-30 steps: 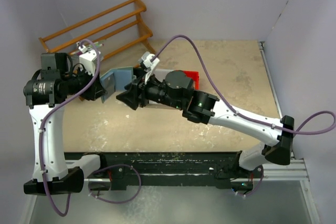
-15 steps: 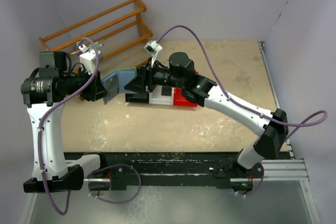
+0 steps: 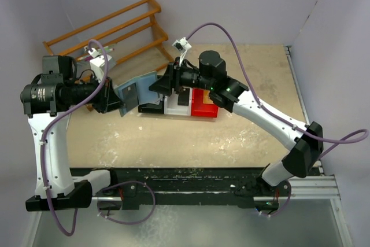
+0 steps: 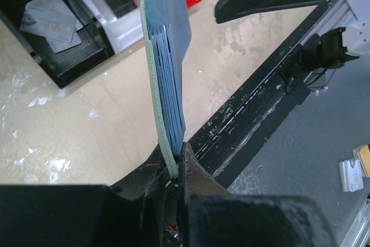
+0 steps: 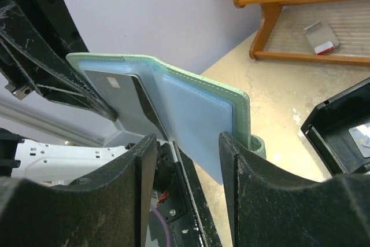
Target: Take the credit cards out of the card holder
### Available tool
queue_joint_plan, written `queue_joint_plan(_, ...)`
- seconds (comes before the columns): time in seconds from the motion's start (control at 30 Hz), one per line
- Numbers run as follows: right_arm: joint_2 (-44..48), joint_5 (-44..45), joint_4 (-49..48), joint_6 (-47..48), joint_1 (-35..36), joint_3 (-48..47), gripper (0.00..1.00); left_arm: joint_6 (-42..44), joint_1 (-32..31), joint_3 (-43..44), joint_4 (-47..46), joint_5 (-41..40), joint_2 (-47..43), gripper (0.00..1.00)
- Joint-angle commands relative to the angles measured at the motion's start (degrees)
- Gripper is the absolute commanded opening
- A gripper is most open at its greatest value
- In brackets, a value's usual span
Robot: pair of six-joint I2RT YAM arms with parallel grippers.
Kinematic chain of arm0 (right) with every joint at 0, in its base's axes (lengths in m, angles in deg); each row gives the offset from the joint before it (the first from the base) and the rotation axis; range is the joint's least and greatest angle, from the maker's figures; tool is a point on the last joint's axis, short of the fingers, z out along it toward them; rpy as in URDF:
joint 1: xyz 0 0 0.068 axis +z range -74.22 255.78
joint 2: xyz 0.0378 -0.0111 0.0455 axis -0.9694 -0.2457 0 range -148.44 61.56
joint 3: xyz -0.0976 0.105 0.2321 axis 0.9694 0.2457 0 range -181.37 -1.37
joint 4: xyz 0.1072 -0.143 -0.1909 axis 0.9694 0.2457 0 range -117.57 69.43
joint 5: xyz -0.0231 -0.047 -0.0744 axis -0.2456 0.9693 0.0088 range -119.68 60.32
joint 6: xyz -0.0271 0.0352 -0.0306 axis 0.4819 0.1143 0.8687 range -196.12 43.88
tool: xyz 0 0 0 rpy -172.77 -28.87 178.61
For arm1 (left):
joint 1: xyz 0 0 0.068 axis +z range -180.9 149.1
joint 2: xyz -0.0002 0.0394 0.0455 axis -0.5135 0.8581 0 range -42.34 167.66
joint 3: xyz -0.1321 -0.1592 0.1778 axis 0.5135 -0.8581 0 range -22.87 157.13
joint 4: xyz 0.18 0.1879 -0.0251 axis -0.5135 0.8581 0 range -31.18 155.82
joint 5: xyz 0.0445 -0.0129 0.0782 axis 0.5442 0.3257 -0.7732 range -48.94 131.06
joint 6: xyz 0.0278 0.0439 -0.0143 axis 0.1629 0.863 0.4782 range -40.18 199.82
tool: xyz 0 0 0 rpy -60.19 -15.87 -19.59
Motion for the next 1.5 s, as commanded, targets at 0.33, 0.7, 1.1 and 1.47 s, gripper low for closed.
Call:
queue_joint_plan(0.33,1.04,-5.59,-1.91,-2.71,0.10,-4.88,0.49,5.27,-0.20,3.65,1.99,11.88,-0.07,0.00)
queue_joint_plan(0.7,0.94,-15.42,-11.68,-9.47,0.41,-1.82,0.49,4.17,-0.20,3.77,1.53,13.32,-0.19,0.00)
queue_joint_plan(1.1,-0.38,-21.99,-10.39,-7.55,-1.22,-3.84,0.50,5.16,-0.20,5.74,2.82,21.49,0.31,0.00)
queue_joint_plan(1.47,-2.05,-30.14,-11.90,-6.81,-4.69,-5.20,0.49,4.39,-0.20,6.26,2.82,23.97,-0.14,0.00)
